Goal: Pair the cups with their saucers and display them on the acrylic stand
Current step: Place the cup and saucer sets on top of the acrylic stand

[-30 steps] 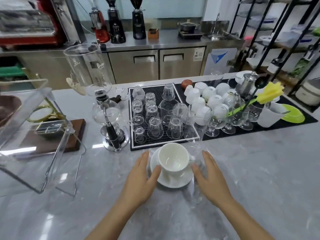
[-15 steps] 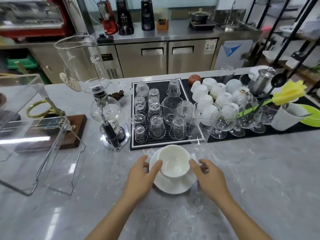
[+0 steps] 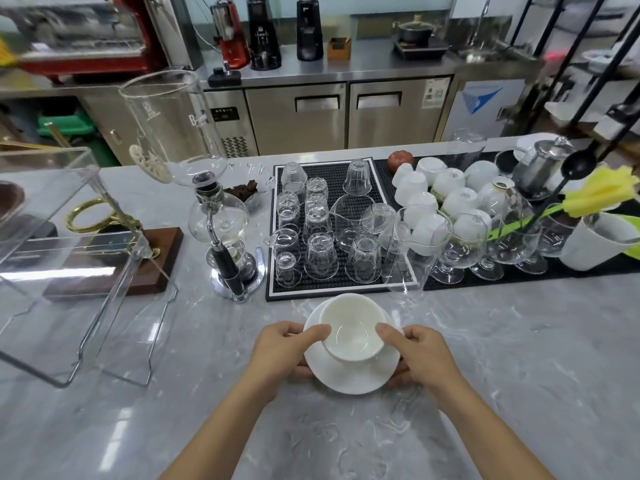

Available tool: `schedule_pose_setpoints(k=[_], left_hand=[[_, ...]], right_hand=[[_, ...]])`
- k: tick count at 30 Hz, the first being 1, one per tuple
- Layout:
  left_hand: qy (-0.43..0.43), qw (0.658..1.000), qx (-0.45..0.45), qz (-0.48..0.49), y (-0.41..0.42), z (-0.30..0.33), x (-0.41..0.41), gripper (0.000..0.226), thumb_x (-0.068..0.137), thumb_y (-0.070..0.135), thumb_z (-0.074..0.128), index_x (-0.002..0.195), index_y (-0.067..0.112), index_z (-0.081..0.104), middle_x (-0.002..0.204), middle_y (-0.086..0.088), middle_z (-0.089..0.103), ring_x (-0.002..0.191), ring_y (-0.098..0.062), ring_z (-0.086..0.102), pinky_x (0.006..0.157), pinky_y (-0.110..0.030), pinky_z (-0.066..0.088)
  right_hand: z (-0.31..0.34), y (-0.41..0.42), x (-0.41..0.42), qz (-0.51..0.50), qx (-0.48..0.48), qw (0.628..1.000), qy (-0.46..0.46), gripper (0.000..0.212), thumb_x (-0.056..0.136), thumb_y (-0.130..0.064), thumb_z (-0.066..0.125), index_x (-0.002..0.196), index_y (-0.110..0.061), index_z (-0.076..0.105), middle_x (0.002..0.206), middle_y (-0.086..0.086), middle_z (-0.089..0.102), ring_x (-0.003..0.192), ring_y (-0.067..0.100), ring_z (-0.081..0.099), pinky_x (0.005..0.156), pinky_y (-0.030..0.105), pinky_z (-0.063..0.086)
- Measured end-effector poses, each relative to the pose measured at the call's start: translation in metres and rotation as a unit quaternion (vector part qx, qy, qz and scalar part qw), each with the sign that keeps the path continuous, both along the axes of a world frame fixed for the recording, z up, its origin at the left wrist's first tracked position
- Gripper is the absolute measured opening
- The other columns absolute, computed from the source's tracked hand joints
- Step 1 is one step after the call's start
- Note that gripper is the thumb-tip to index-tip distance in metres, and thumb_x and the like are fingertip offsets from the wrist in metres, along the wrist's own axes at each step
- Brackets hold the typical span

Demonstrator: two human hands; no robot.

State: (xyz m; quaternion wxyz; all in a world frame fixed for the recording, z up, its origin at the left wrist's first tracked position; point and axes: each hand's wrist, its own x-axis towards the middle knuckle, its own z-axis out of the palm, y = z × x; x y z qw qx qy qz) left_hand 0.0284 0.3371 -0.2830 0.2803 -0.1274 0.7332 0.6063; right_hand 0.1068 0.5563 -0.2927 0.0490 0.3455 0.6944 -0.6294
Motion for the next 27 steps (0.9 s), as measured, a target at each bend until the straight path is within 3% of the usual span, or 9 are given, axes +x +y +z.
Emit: schedule_pose_setpoints(k=[5, 14, 21, 24, 27], left_hand=[[-0.008, 1.0, -0.002, 0.013, 0.002, 0.002, 0.0, 0.045, 0.069, 0.027, 0.091, 0.099, -0.001, 0.072, 0.092, -0.026, 0.076, 0.063, -0.031, 0.076, 0.052, -0.034, 0.06], [-0.019, 0.999, 0.013, 0.032, 0.003, 0.006, 0.002, 0.041, 0.072, 0.02, 0.09, 0.098, -0.004, 0.071, 0.08, -0.022, 0.075, 0.054, -0.027, 0.072, 0.046, -0.029, 0.057], [-0.02, 0.999, 0.029, 0.04, -0.001, 0.007, 0.007, 0.041, 0.07, 0.019, 0.091, 0.097, -0.005, 0.072, 0.087, -0.028, 0.076, 0.06, -0.033, 0.074, 0.049, -0.032, 0.059], [-0.011, 0.998, 0.041, 0.041, -0.01, 0.009, 0.015, 0.038, 0.069, 0.019, 0.091, 0.095, -0.003, 0.074, 0.086, -0.026, 0.078, 0.065, -0.035, 0.077, 0.051, -0.033, 0.059], [-0.004, 0.998, 0.047, 0.047, -0.024, 0.013, 0.024, 0.039, 0.065, 0.019, 0.092, 0.093, -0.002, 0.075, 0.081, -0.022, 0.079, 0.065, -0.034, 0.077, 0.051, -0.032, 0.059]], right_hand=[[-0.002, -0.001, -0.001, -0.011, -0.027, 1.0, 0.007, 0.076, 0.045, -0.058, 0.088, 0.085, 0.0, 0.059, 0.065, 0.018, 0.064, 0.05, 0.039, 0.068, 0.048, 0.051, 0.059], [0.002, -0.002, -0.001, -0.014, -0.029, 0.999, 0.019, 0.077, 0.054, -0.049, 0.087, 0.094, 0.01, 0.057, 0.071, 0.023, 0.064, 0.05, 0.039, 0.067, 0.048, 0.046, 0.058], [0.007, -0.005, 0.004, -0.011, -0.007, 1.0, 0.027, 0.049, 0.067, -0.038, 0.087, 0.08, -0.003, 0.056, 0.071, 0.019, 0.062, 0.052, 0.034, 0.066, 0.046, 0.043, 0.057], [0.009, -0.01, 0.01, -0.007, 0.009, 0.999, 0.041, 0.052, 0.07, -0.035, 0.087, 0.082, 0.006, 0.058, 0.074, 0.02, 0.063, 0.055, 0.03, 0.066, 0.043, 0.037, 0.055], [0.015, -0.022, 0.017, 0.006, 0.02, 0.999, 0.049, 0.054, 0.072, -0.033, 0.087, 0.092, 0.009, 0.06, 0.08, 0.027, 0.067, 0.063, 0.034, 0.068, 0.05, 0.043, 0.056]])
